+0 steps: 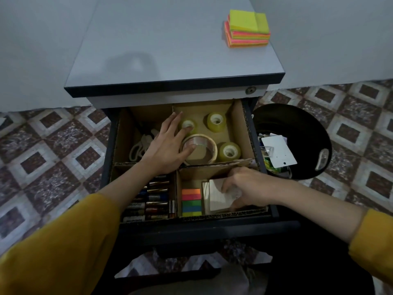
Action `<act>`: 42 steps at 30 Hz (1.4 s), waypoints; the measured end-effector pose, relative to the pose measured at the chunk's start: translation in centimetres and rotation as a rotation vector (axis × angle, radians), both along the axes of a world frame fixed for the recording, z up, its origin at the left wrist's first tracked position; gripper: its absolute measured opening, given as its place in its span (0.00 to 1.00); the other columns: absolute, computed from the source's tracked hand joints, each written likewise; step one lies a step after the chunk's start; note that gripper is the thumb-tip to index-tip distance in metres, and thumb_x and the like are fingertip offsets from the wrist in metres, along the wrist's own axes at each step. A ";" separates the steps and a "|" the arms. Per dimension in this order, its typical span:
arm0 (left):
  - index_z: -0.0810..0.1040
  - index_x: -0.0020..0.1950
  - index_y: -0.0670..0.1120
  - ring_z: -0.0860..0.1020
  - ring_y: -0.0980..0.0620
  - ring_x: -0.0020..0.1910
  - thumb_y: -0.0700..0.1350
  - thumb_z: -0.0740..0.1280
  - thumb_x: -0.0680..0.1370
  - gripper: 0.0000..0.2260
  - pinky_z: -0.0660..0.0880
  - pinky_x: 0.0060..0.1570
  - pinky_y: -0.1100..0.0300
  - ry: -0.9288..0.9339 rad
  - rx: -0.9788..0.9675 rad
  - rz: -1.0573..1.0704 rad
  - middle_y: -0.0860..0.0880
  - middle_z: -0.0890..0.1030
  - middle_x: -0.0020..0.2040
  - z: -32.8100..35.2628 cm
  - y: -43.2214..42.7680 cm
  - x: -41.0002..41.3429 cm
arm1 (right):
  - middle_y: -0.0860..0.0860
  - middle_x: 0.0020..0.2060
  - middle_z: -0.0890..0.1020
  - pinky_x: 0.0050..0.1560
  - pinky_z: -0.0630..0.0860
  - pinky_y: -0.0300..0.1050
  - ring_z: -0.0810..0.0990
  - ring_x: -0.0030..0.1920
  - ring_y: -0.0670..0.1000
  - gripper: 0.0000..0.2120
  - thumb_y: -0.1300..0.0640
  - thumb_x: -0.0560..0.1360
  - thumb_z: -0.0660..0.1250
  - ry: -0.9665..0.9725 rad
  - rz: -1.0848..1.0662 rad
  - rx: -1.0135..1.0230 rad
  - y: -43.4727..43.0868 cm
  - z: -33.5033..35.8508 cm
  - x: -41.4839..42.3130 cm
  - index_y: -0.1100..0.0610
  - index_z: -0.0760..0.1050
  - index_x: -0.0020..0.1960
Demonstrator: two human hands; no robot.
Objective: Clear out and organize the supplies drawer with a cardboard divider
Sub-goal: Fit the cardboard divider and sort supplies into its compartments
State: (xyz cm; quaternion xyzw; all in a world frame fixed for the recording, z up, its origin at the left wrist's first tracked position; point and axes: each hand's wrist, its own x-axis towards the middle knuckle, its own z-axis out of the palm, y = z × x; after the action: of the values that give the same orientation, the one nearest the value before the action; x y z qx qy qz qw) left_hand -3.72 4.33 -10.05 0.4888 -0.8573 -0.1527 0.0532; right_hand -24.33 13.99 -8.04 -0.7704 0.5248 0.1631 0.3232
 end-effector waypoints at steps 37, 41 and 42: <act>0.69 0.69 0.48 0.43 0.51 0.75 0.60 0.51 0.74 0.28 0.64 0.65 0.47 -0.013 -0.038 0.024 0.48 0.54 0.76 0.4 0.1 -0.1 | 0.56 0.66 0.65 0.62 0.67 0.45 0.67 0.66 0.58 0.28 0.67 0.78 0.53 0.213 0.073 0.110 0.4 1.6 2.3 0.41 0.64 0.72; 0.69 0.69 0.48 0.43 0.51 0.75 0.59 0.53 0.75 0.27 0.65 0.65 0.47 -0.012 -0.041 0.024 0.49 0.54 0.76 0.3 0.1 -0.1 | 0.55 0.66 0.66 0.59 0.67 0.45 0.68 0.65 0.57 0.28 0.66 0.78 0.55 0.212 0.076 0.119 0.2 1.8 2.4 0.41 0.64 0.72; 0.69 0.69 0.47 0.43 0.51 0.75 0.58 0.54 0.77 0.25 0.65 0.65 0.47 -0.013 -0.042 0.026 0.49 0.53 0.77 0.3 0.1 -0.1 | 0.55 0.66 0.67 0.58 0.67 0.44 0.68 0.65 0.56 0.28 0.66 0.78 0.55 0.209 0.075 0.126 0.1 1.9 2.4 0.42 0.64 0.72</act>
State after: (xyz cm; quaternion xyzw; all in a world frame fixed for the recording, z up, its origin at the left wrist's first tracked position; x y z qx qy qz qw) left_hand -3.85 4.46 -9.78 0.4997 -0.8542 -0.1307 0.0598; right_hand -21.92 14.12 -6.16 -0.7464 0.5153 0.2872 0.3081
